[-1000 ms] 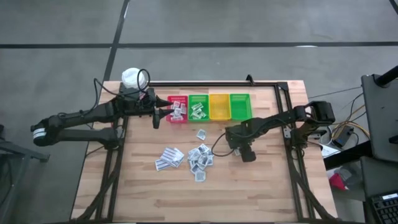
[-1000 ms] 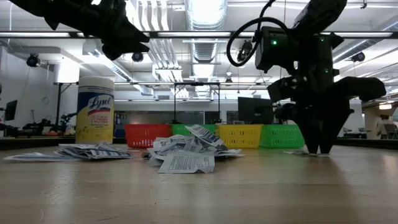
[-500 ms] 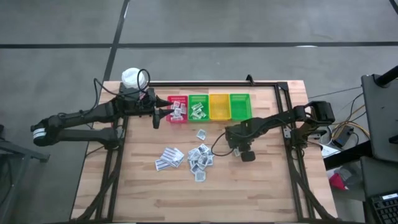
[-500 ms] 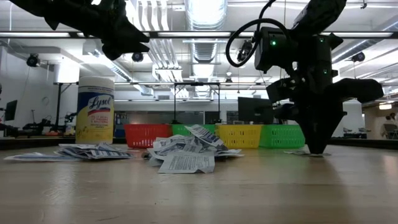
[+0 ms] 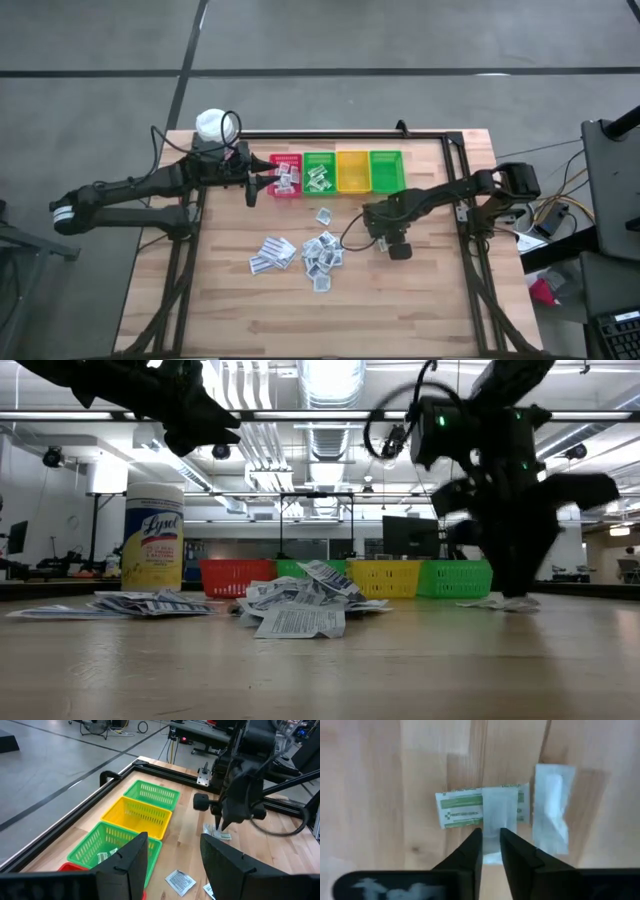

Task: Pick & Place First Aid Supplies
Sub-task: Put the green bandage into the left green bin

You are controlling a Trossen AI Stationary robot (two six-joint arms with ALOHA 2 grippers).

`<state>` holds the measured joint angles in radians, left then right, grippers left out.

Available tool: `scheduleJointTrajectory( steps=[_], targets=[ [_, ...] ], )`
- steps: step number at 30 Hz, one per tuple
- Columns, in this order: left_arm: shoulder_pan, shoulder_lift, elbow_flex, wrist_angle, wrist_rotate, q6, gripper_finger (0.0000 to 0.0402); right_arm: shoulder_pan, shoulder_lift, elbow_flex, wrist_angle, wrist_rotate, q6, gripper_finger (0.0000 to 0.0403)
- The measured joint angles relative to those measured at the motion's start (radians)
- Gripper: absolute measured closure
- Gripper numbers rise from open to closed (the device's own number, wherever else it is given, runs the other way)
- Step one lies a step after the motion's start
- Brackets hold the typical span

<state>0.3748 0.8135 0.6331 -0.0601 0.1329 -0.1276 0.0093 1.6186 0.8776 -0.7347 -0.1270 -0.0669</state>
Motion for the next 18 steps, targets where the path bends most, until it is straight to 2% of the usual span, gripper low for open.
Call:
scheduleJointTrajectory(
  steps=[7,18],
  targets=[
    [0.000,0.000,0.000,0.000,0.000,-0.001,0.0227,0.004,-0.038,0.058,-0.064,-0.007,0.012,0.0279],
    [0.000,0.000,0.000,0.000,0.000,-0.006,0.0227,0.013,-0.008,0.027,-0.079,-0.012,0.041,0.0224]
  ],
)
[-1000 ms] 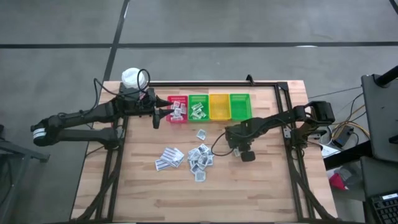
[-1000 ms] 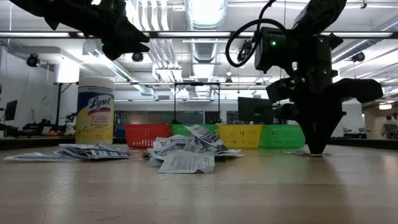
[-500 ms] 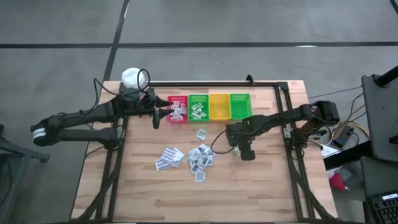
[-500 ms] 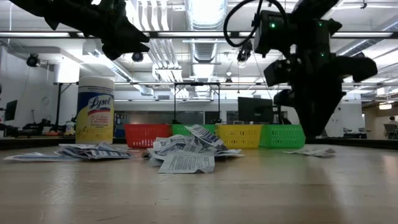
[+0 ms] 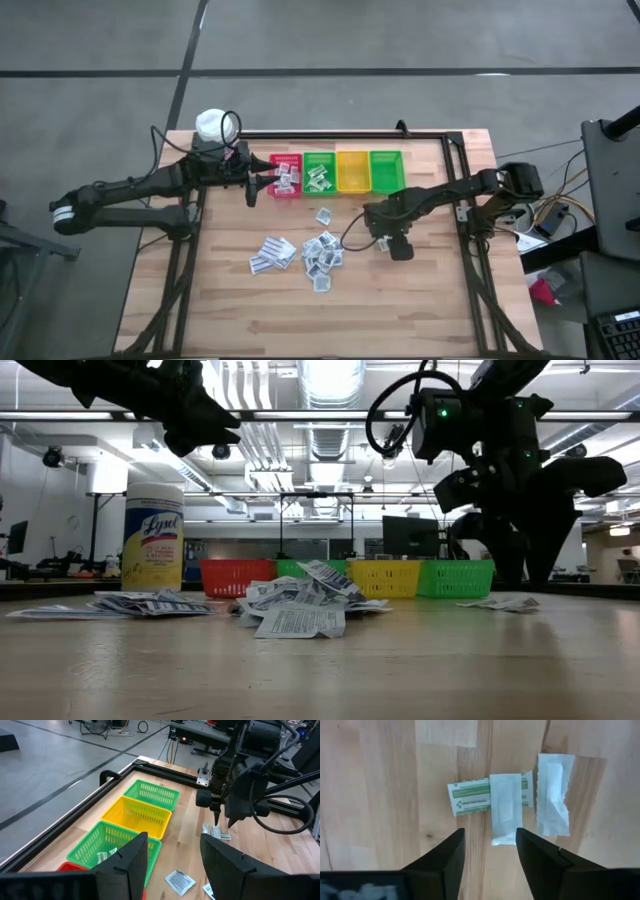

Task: Pick & Place First Aid Supplies
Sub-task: Put the green bandage into the left green bin

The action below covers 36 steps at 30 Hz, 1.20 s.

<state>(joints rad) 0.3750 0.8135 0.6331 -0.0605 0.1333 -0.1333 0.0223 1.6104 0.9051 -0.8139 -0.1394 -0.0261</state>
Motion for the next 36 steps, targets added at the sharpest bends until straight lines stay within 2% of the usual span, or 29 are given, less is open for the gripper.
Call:
scheduleJointTrajectory(
  steps=[9,18,26,36],
  targets=[
    [0.000,0.000,0.000,0.000,0.000,0.001,0.0227,0.009,0.041,-0.021,0.017,0.005,0.023,0.0211],
    [0.000,0.007,0.000,-0.001,0.000,0.001,0.0227,0.014,0.069,-0.023,0.035,0.083,0.072,0.0220],
    [0.000,0.018,0.000,0.000,0.000,0.000,0.0227,0.043,0.074,-0.024,0.036,0.151,0.091,0.0272],
    [0.000,0.039,0.000,0.001,0.000,-0.001,0.0227,0.051,0.076,-0.025,0.040,0.168,0.138,0.0360]
  ],
)
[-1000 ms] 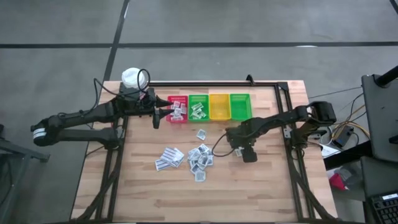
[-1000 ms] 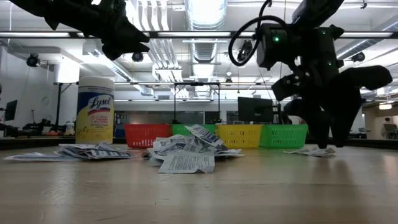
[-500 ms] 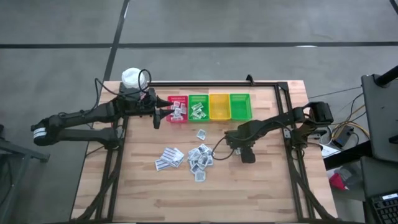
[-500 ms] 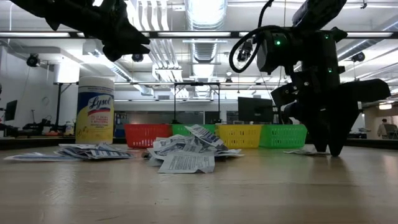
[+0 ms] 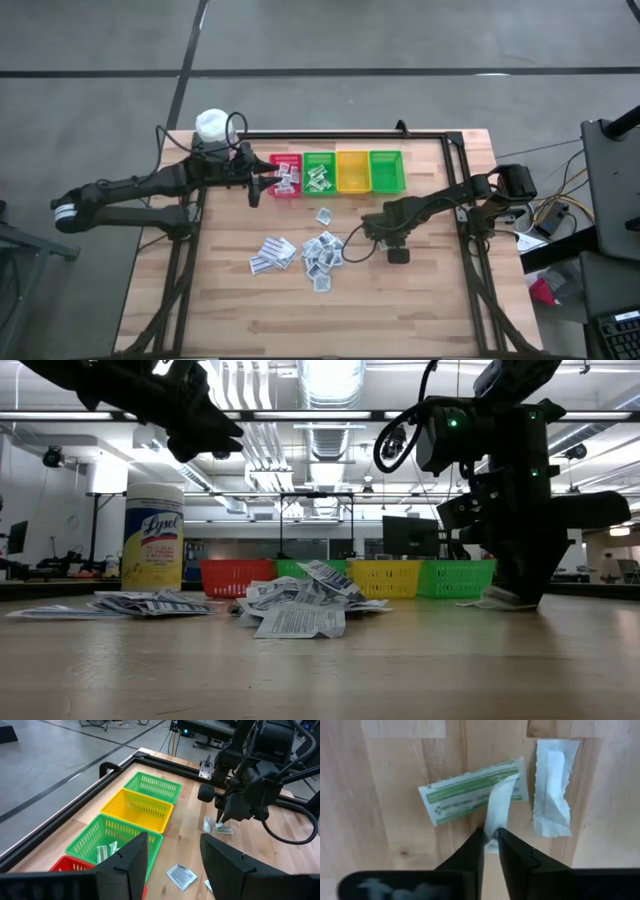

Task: Pick & Place First Aid Supplies
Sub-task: Put the green bandage into the left green bin

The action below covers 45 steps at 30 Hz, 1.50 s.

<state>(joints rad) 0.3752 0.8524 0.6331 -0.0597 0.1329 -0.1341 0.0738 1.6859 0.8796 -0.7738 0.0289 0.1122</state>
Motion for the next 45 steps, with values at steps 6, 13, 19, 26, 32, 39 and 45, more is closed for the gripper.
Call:
scheduleJointTrajectory(
  steps=[6,13,19,26,32,39,45],
  targets=[
    [0.000,0.015,0.000,0.002,0.000,-0.002,0.0227,-0.001,-0.005,-0.001,-0.002,0.003,-0.008,0.0393],
    [0.000,0.017,0.000,0.053,0.000,0.001,0.0227,-0.005,-0.054,0.014,-0.117,-0.043,-0.032,0.0395],
    [0.000,0.015,0.000,0.062,0.000,0.002,0.0227,-0.027,-0.125,0.075,-0.130,-0.228,-0.066,0.0395],
    [0.000,0.015,0.000,0.068,0.000,0.006,0.0227,-0.106,-0.132,0.231,-0.040,-0.341,-0.133,0.0395],
    [0.000,0.014,0.000,0.068,0.000,0.006,0.0227,-0.194,-0.092,0.402,0.011,-0.388,-0.234,0.0395],
    [0.000,0.014,0.000,0.068,0.000,0.006,0.0227,-0.310,-0.024,0.574,0.045,-0.545,-0.346,0.0395],
    [0.000,0.014,0.000,0.070,0.000,0.007,0.0227,-0.387,0.055,0.664,0.185,-0.564,-0.359,0.0395]
  ],
)
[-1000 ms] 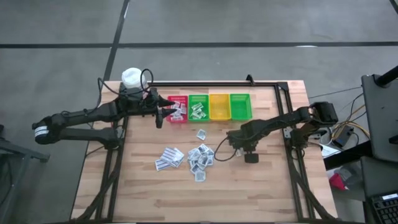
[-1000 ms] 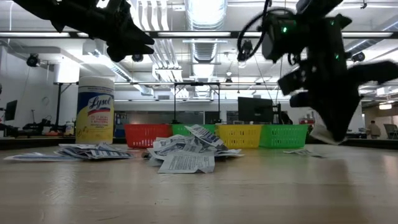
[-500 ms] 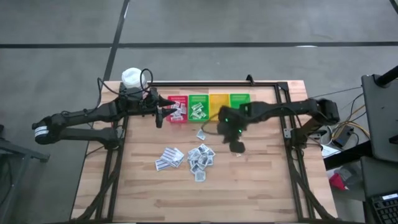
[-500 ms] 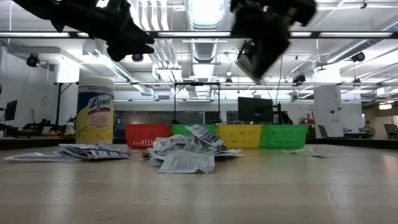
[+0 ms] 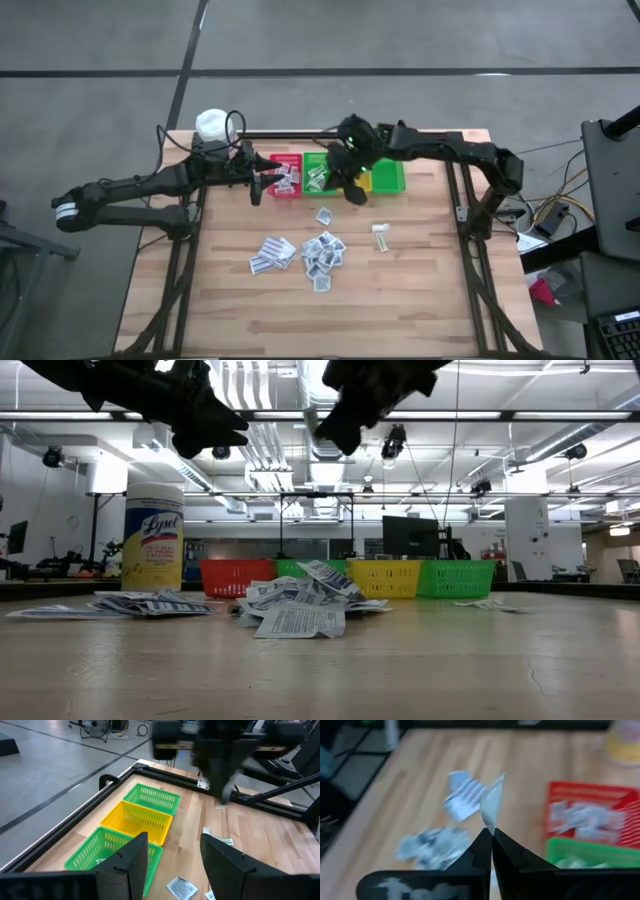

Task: Pick & Place First Aid Supplies
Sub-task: Put the green bandage into the left green bin

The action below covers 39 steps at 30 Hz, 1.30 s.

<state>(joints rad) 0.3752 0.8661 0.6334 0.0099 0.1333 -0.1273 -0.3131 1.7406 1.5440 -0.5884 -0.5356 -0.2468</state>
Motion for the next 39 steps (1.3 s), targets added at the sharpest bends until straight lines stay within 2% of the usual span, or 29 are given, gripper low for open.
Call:
scheduleJointTrajectory(
  steps=[2,7,11,15,20,25,35,39],
  targets=[
    [0.000,0.000,0.000,0.002,0.000,0.000,0.0227,-0.016,0.037,0.029,0.043,0.062,0.006,0.0394],
    [0.000,0.000,0.000,0.005,0.000,0.000,0.0227,-0.036,0.150,0.118,0.043,0.303,0.008,0.0394],
    [0.000,0.000,0.000,0.006,0.000,0.000,0.0227,-0.038,0.254,0.188,0.021,0.398,0.038,0.0394],
    [0.000,0.000,0.000,0.006,0.000,0.000,0.0227,-0.041,0.358,0.271,-0.069,0.412,0.088,0.0394],
    [0.000,-0.003,0.000,0.006,0.000,0.014,0.0227,-0.046,0.469,0.371,-0.212,0.482,0.114,0.0394],
    [0.000,-0.011,0.000,0.005,0.000,0.024,0.0227,-0.049,0.544,0.444,-0.296,0.488,0.117,0.0394],
    [0.000,-0.013,0.000,-0.003,0.000,0.034,0.0227,-0.054,0.583,0.472,-0.357,0.487,0.114,0.0394],
    [0.000,-0.013,0.000,-0.004,0.000,0.042,0.0227,-0.055,0.583,0.470,-0.378,0.483,0.058,0.0394]
  ],
)
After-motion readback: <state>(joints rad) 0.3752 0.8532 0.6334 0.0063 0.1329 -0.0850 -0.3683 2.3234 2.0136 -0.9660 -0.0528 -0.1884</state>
